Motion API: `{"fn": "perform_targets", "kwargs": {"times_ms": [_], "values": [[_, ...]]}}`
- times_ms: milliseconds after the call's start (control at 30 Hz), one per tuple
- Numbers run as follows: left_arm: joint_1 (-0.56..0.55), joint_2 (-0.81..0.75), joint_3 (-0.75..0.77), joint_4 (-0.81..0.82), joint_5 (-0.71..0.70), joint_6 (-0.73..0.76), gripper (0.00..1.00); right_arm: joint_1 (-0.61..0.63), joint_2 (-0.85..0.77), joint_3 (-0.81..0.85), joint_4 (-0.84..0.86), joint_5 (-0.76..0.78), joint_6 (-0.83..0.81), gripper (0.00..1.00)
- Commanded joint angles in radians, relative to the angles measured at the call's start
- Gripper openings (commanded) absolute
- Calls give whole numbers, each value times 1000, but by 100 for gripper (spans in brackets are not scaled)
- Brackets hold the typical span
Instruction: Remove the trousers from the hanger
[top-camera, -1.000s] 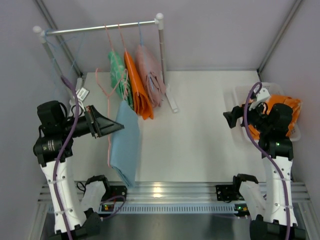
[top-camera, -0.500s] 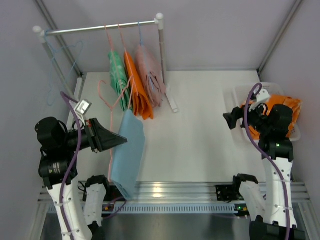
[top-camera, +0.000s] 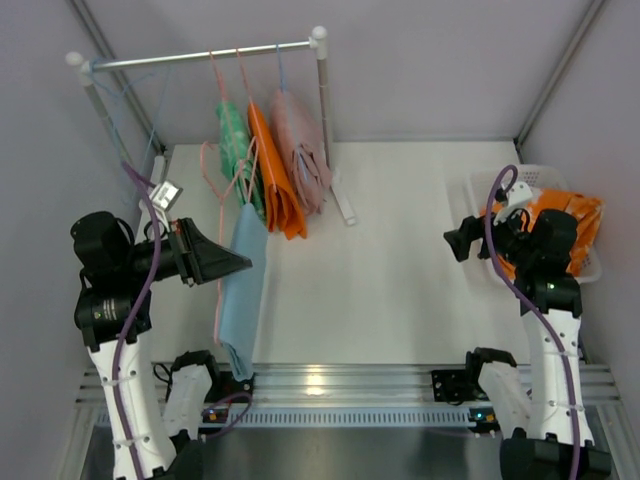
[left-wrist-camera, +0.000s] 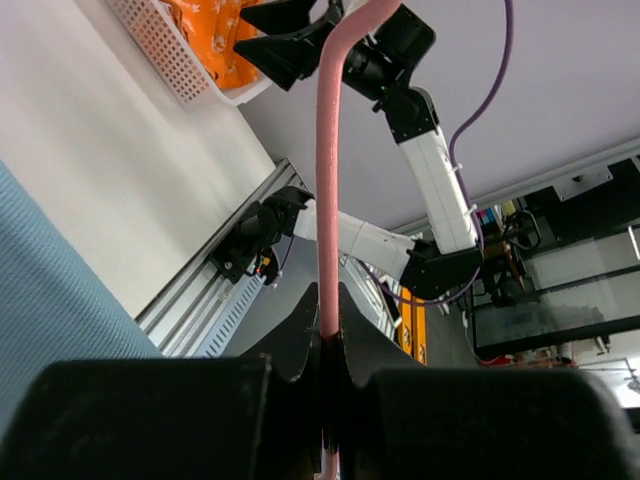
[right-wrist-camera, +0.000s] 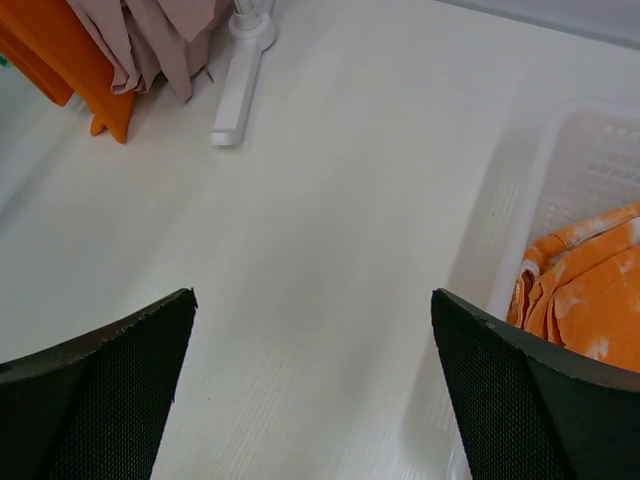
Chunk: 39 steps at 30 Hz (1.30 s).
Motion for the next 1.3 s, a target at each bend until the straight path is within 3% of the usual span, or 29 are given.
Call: {"fn": "perform_targets", "kwargs": {"times_ms": [0, 167, 500, 667, 700, 800, 900, 1033, 1167, 1200, 1267], "values": [[-33, -14, 100, 31, 226, 61, 0, 13, 1, 5, 25, -8, 7, 99], [-124, 9, 115, 30, 225, -1, 0, 18, 4, 7, 24, -5, 16, 99], [-170, 36, 100, 66, 226, -58, 0, 33, -1, 30, 19, 24, 30, 99], [-367, 114, 108, 172, 156, -97, 0, 42, 7, 35, 19, 48, 27, 99], [-476, 139, 104, 219, 124, -116, 0, 44, 8, 35, 22, 58, 30, 99], [-665, 194, 83, 443, 4, -248, 0, 51, 16, 35, 24, 68, 39, 99], [-693, 275, 123, 399, -77, -149, 0, 56, 19, 45, 19, 74, 39, 99], [-759, 420, 298, 307, -278, 27, 0, 58, 19, 56, 1, 74, 24, 99], [-849, 619, 504, 205, -539, 119, 0, 58, 10, 55, -7, 67, 16, 99], [-878, 650, 549, 151, -679, 124, 0, 58, 8, 51, -5, 62, 12, 99], [-908, 705, 676, 104, -829, 110, 0, 58, -4, 39, -1, 53, 9, 100]]}}
